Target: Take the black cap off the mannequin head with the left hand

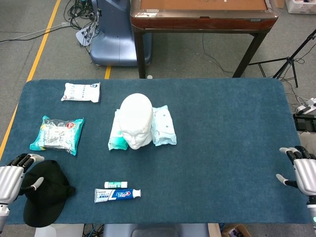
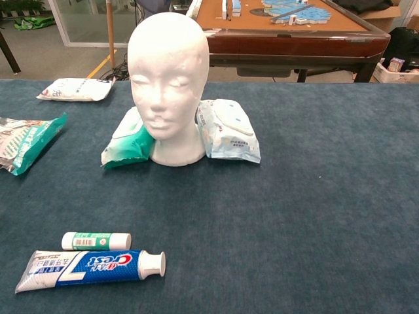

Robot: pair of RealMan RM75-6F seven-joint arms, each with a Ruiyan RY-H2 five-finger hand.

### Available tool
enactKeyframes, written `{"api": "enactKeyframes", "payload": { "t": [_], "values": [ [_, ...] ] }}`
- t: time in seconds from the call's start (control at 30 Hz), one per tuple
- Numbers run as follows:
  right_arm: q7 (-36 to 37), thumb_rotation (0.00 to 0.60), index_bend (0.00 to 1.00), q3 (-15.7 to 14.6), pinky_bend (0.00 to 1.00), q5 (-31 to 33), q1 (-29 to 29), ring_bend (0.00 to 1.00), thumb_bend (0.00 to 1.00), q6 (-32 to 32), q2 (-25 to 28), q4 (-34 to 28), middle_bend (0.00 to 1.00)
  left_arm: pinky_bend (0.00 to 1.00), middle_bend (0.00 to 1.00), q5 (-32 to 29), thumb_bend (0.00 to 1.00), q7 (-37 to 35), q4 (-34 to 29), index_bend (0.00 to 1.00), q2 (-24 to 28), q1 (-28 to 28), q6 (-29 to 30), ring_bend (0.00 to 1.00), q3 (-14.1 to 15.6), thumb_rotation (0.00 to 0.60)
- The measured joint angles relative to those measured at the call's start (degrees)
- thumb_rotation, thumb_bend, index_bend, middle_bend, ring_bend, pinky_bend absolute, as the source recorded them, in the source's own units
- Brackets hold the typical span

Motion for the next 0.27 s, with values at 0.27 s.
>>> {"api": "enactKeyframes", "payload": {
  "t": [0.27],
  "values": [
    [0.66,0.6,0.29,-0.13,0.38,-0.25,-0.81,0.19,0.0,1.23,0.3,-0.02,0.32,0.39,0.32,-0.07,0.22,-1.41,1.88,0.33,-0.84,-1.03,-1.6,0.24,0.19,0.6]
  ]
}}
